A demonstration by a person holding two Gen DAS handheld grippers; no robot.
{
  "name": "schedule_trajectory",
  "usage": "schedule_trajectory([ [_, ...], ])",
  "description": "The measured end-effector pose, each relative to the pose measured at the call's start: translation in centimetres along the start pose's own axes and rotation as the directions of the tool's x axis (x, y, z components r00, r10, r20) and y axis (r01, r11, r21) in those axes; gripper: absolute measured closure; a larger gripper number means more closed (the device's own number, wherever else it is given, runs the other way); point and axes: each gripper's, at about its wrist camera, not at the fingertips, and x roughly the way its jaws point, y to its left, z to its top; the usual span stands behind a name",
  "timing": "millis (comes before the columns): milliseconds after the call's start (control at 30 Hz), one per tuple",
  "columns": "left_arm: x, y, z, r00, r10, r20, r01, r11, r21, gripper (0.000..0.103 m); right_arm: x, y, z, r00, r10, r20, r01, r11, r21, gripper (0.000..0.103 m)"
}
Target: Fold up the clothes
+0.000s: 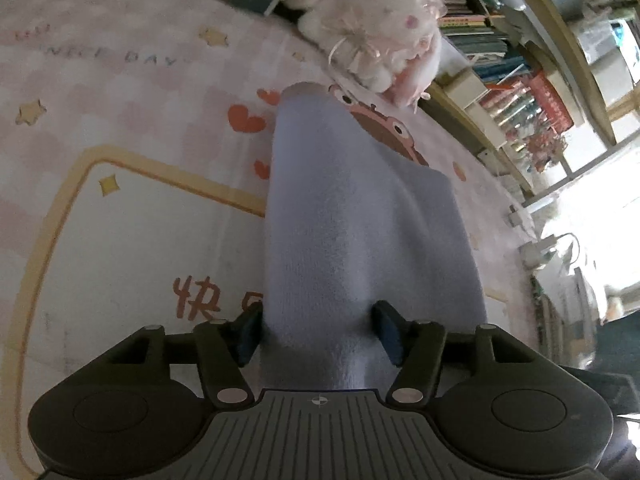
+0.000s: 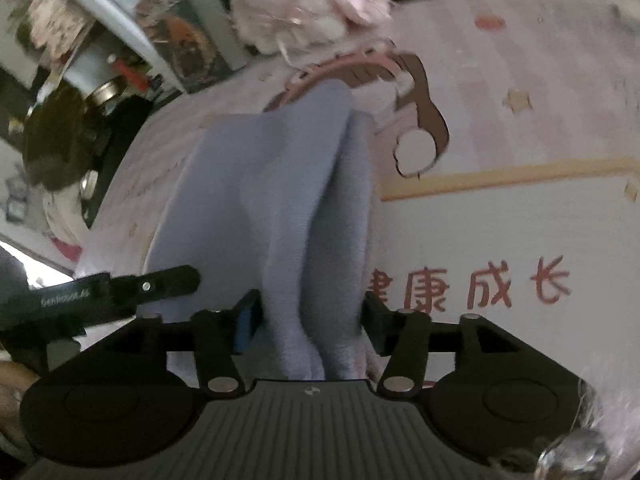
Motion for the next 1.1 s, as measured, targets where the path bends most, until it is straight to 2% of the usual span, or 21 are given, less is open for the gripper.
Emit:
schedule_trajectory([
  [100, 0.3, -0.1, 0.0, 1.0, -0.016, 0.005, 0.016, 1.0, -0.008, 0.04, 0.1, -0.6, 0.2, 0.999, 0.047, -0.002, -0.046, 0.998, 0.048, 0.044],
  [167, 0.2, -0.3, 0.1, 1.0, -0.009, 0.01, 0.009, 1.0, 0.0, 0.046, -0.2, -0.2, 0.2, 0.998, 0.059, 0.01, -0.059, 0.998, 0.022, 0.046],
  [200, 0.2, -0.5, 0.1, 1.0, -0.005, 0.012, 0.005, 1.0, 0.004, 0.048, -0.3, -0.1, 0.2, 0.998, 0.065, 0.017, -0.065, 0.998, 0.009, 0.05],
  [267, 0.2, -0.7, 0.2, 1.0, 0.001, 0.018, -0.002, 1.0, 0.011, 0.056, -0.7, 0.3, 0.2, 0.997, 0.078, 0.029, -0.078, 0.997, -0.017, 0.065],
  [367, -0.5, -1.8, 0.0, 0.999, 0.01, 0.044, -0.013, 0.999, 0.048, 0.06, -1.1, 0.8, 0.3, 0.994, 0.098, 0.047, -0.095, 0.994, -0.056, 0.072],
  [567, -2.6, -3.5, -0.2, 0.994, -0.028, 0.106, 0.02, 0.997, 0.079, 0.06, -2.7, 1.6, 0.3, 0.986, 0.142, 0.089, -0.131, 0.984, -0.12, 0.073],
  [1100, -5.0, -6.4, -1.4, 0.978, -0.073, 0.195, 0.047, 0.989, 0.138, 0.06, -6.5, 1.4, -0.5, 0.969, 0.168, 0.183, -0.13, 0.97, -0.203, 0.073],
])
